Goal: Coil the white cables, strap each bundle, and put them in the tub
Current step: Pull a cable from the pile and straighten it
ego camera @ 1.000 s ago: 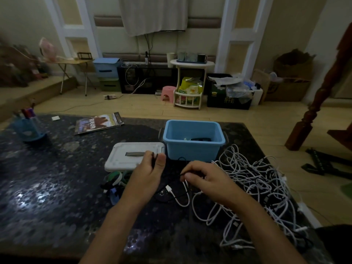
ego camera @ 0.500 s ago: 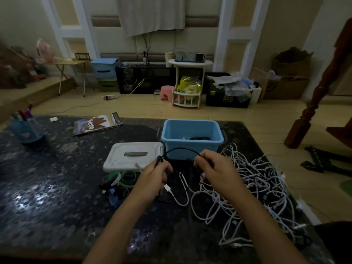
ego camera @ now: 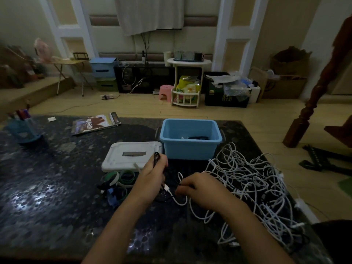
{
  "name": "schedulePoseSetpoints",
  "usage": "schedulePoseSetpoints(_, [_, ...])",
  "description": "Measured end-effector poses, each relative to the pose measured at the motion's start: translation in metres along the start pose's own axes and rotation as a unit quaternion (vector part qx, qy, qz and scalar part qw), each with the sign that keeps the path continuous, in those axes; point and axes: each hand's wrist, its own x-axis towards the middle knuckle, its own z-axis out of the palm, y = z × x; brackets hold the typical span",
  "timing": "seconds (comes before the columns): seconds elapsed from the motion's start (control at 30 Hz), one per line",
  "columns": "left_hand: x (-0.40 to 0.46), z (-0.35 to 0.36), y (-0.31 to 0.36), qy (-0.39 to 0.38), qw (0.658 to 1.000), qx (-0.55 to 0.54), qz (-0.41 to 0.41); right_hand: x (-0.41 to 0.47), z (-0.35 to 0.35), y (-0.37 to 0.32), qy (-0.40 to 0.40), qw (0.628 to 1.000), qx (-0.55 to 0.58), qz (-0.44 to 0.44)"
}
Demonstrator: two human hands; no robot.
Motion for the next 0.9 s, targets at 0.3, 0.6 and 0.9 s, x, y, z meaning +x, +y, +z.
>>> schedulePoseSetpoints(0.3, [-0.001, 0.005, -0.001, 0.001, 0.996, -0.049, 0.072, -0.002, 0.007, -0.006, 0.019, 0.999, -0.008, -0.028])
schedulePoseSetpoints(0.6, [0.005, -0.007, 0.004, 0.050, 0.995, -0.052, 0.071, -0.003, 0.012, -0.002, -0.003, 0.999, -0.027, -0.043])
schedulePoseSetpoints(0.9, [0.009, -0.022, -0.002, 0.104, 0.959, 0.235, 0.116, -0.017, -0.013, -0.022, 0.074, 0.988, 0.078, -0.115])
